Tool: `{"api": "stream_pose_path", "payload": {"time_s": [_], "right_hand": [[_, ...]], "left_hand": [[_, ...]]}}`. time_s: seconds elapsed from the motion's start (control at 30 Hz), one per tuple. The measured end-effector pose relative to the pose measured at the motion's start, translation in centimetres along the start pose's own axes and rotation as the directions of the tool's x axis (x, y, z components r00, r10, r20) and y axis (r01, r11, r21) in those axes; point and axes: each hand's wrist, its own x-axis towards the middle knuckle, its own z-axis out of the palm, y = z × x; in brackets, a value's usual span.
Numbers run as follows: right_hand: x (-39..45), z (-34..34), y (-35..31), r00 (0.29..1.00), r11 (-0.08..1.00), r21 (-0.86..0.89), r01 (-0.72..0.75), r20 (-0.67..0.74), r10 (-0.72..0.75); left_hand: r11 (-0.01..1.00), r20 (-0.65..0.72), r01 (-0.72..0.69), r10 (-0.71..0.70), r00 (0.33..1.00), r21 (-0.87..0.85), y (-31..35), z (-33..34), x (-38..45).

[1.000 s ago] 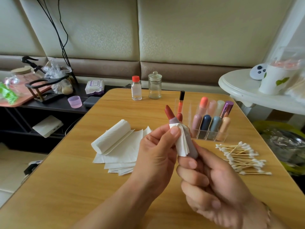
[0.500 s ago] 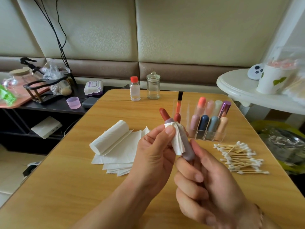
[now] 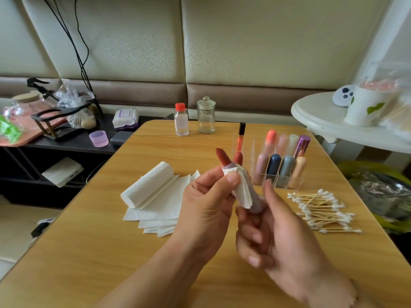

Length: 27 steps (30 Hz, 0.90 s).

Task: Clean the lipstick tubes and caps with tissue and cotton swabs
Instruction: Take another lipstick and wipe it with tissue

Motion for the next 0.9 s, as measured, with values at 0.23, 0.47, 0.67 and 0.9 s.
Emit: {"api": "stream_pose_path", "payload": {"time_s": [0.23, 0.47, 0.67, 0.9], "right_hand": [[-0.28, 0.05, 0.05, 0.951, 0.955, 0.225, -0.194, 0.282, 0.127], [0.25, -0.32, 0.61, 0.939, 0.866, -0.410, 0.285, -0.063, -0.339], [-0.38, 0.43, 0.07, 1.000, 1.000, 0.018, -0.026, 0.000, 0.026], [0.12, -0.27, 0.18, 0.972, 0.945, -0.237, 0.225, -0.006, -0.233]], "left_hand": [[0.999, 0.019, 0.020, -0.019, 1.000, -0.029, 0.07, -0.02, -0.04], [1.000, 0.007, -0.025, 0.025, 1.000, -0.013, 0.01, -0.24, 0.23], [1.000, 0.052, 0.001, -0.003, 0.999, 0.024, 0.18, -0.20, -0.05], [0.999, 0.040, -0.018, 0.016, 0.999, 0.048, -0.22, -0.74, 0.23]]}}
